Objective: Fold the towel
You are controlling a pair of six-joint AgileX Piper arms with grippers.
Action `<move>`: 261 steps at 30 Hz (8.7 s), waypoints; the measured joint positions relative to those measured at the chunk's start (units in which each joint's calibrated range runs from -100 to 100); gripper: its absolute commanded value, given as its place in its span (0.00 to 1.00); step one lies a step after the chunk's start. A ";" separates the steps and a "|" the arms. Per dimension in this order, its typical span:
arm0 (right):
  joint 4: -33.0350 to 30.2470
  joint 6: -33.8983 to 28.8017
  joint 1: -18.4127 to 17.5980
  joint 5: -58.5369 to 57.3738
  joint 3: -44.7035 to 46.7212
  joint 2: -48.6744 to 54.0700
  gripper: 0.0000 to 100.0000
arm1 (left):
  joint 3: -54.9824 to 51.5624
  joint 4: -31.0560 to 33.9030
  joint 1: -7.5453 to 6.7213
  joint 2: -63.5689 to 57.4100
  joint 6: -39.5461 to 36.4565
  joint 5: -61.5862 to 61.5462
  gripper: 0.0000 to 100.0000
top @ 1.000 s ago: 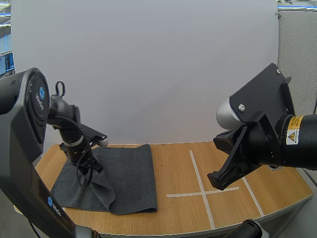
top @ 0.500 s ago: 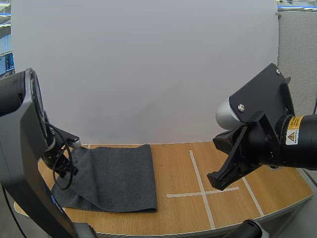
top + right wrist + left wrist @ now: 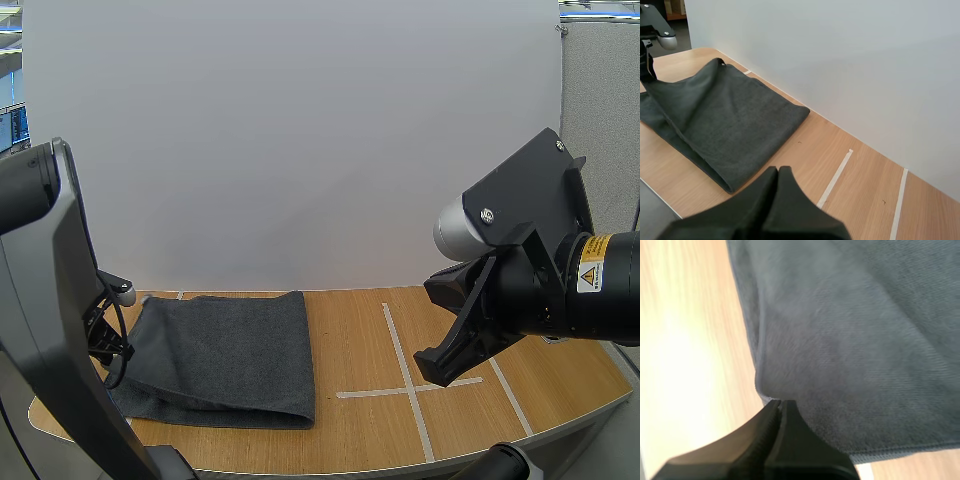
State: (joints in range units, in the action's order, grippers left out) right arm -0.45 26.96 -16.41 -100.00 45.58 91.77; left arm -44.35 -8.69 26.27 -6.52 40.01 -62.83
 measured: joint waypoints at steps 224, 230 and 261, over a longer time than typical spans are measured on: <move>10.71 5.36 4.70 35.97 -16.08 -68.44 0.00 | 21.65 15.53 -6.99 0.93 -62.44 26.67 0.52; 10.71 5.36 4.70 35.97 -16.08 -68.44 0.00 | 24.57 13.27 -5.51 6.32 -60.69 23.07 0.52; 10.71 5.36 4.70 35.97 -16.08 -68.44 0.00 | 24.70 22.04 -5.26 13.22 -37.21 23.06 1.00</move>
State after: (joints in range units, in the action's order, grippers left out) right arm 10.26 32.32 -11.70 -64.03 29.50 23.33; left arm -19.65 13.34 21.01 6.70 2.80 -39.78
